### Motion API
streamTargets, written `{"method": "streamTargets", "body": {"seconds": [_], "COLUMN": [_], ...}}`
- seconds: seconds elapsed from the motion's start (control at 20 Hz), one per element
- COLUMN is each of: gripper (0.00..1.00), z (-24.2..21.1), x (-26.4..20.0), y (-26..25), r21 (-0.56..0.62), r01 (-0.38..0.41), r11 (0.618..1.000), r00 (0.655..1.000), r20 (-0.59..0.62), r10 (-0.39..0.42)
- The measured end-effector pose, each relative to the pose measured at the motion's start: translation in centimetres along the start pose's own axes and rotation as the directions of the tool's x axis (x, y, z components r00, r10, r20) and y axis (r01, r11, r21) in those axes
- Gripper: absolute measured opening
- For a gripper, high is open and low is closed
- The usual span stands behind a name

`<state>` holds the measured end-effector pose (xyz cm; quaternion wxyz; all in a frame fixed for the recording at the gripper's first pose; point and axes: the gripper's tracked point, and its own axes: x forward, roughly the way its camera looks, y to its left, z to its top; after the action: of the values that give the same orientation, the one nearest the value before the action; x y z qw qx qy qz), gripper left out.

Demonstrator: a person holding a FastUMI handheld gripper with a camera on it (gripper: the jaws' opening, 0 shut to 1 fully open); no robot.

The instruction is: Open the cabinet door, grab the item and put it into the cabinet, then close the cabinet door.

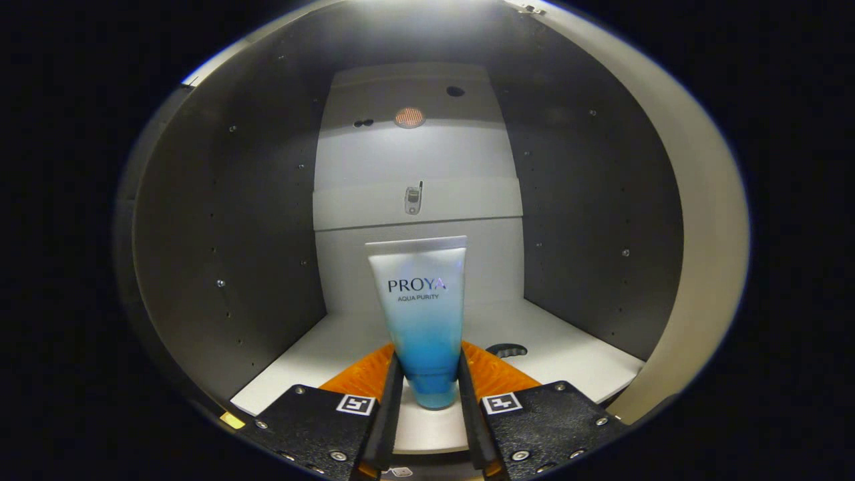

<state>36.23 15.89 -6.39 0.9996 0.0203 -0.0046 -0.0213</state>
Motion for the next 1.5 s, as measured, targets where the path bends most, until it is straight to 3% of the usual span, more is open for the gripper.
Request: {"method": "streamTargets", "body": {"seconds": [0.4,0.6,0.8,1.15,1.5], "gripper": [0.51,0.76,0.90,0.93,0.93], "z": [-0.7,-1.3,0.2,2.4,5.0], "x": [0.2,-0.3,-1.9,-8.3,-19.6], "y": [0.2,0.2,-0.5,-1.5,-2.5], "r21": [0.012,-0.023,-0.022,0.006,-0.009], "r01": [-0.040,-0.024,0.015,0.010,0.001], "r11": [0.999,0.999,1.000,1.000,1.000], "r00": [0.999,0.999,1.000,1.000,1.000], "r20": [0.005,-0.026,0.003,-0.007,0.010], "r10": [0.040,0.023,-0.015,-0.010,-0.001]}}
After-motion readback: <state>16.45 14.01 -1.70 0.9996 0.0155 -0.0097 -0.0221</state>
